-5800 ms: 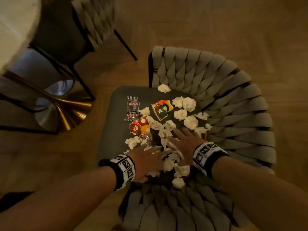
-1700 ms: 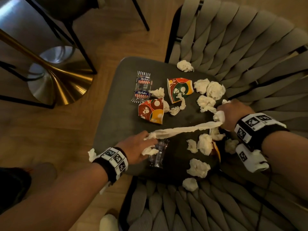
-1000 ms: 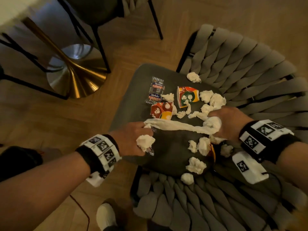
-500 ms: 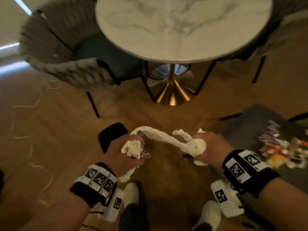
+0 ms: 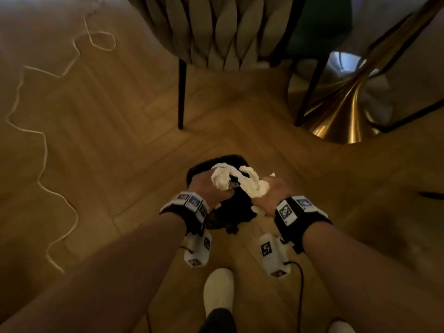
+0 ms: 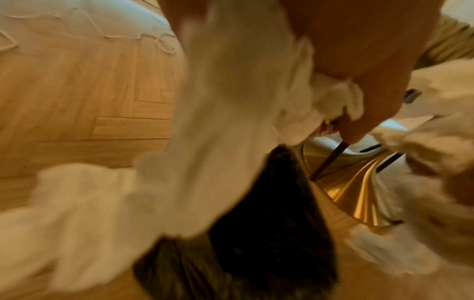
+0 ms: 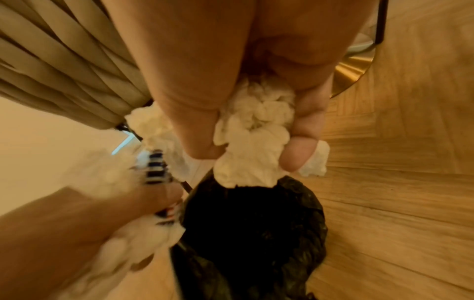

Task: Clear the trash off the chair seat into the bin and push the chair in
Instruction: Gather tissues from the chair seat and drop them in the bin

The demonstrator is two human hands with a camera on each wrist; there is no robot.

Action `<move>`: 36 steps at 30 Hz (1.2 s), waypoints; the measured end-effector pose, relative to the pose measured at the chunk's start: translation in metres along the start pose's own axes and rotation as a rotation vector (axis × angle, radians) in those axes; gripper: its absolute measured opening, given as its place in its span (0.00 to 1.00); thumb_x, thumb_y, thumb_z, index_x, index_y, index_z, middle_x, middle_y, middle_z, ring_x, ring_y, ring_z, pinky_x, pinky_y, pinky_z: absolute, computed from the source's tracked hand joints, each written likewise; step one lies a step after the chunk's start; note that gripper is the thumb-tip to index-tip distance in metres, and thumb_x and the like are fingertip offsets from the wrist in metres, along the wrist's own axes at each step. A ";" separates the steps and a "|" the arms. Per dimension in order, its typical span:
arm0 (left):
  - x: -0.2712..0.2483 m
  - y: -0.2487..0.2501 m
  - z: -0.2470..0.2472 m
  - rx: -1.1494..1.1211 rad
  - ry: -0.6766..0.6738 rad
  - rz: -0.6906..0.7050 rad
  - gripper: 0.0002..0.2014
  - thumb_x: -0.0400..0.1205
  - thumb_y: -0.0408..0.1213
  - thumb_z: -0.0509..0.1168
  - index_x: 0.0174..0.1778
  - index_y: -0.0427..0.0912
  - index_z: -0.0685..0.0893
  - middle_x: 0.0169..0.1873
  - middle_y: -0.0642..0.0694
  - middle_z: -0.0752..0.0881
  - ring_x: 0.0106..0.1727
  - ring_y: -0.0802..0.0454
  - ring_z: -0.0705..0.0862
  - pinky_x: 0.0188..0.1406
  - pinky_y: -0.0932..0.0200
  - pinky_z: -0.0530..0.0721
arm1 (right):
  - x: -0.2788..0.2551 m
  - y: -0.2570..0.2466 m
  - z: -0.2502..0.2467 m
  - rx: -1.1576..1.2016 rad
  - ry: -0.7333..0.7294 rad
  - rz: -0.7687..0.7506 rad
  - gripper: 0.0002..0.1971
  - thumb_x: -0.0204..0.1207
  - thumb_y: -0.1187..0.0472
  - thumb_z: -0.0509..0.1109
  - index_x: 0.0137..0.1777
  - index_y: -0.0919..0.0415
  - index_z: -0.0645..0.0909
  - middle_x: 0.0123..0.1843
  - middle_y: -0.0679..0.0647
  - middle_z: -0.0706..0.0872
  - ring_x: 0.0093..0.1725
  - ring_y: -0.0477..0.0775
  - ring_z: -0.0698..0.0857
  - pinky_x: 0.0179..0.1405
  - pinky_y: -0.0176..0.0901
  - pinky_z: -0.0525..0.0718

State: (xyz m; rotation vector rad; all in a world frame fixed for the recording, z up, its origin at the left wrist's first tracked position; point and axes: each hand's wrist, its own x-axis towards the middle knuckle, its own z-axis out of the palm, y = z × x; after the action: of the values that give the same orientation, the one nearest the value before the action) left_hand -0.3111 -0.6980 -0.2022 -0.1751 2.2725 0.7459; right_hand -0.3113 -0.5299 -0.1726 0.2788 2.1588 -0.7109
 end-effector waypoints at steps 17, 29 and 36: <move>0.030 -0.074 -0.002 -0.062 0.095 0.032 0.15 0.75 0.24 0.64 0.43 0.51 0.88 0.43 0.51 0.88 0.49 0.52 0.86 0.48 0.62 0.81 | 0.057 -0.033 0.036 -0.329 -0.110 0.008 0.15 0.70 0.47 0.67 0.48 0.57 0.83 0.50 0.58 0.87 0.52 0.61 0.85 0.51 0.49 0.80; -0.006 -0.090 -0.004 0.053 0.068 -0.082 0.05 0.78 0.35 0.67 0.46 0.46 0.87 0.48 0.47 0.88 0.49 0.48 0.85 0.42 0.59 0.77 | 0.055 -0.020 0.049 -0.177 -0.011 -0.027 0.18 0.74 0.54 0.72 0.63 0.57 0.81 0.64 0.56 0.84 0.61 0.60 0.84 0.55 0.44 0.82; 0.000 -0.138 0.078 0.234 -0.121 -0.346 0.27 0.74 0.45 0.73 0.67 0.43 0.74 0.66 0.41 0.78 0.62 0.42 0.80 0.51 0.53 0.79 | 0.028 0.062 0.071 -0.058 0.044 -0.067 0.06 0.73 0.60 0.70 0.39 0.47 0.82 0.43 0.48 0.87 0.46 0.52 0.86 0.47 0.46 0.86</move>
State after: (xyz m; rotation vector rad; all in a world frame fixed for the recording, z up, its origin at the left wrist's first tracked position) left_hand -0.2180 -0.7673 -0.3100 -0.3886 2.1173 0.3000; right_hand -0.2572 -0.5218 -0.2538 0.1948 2.2357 -0.6842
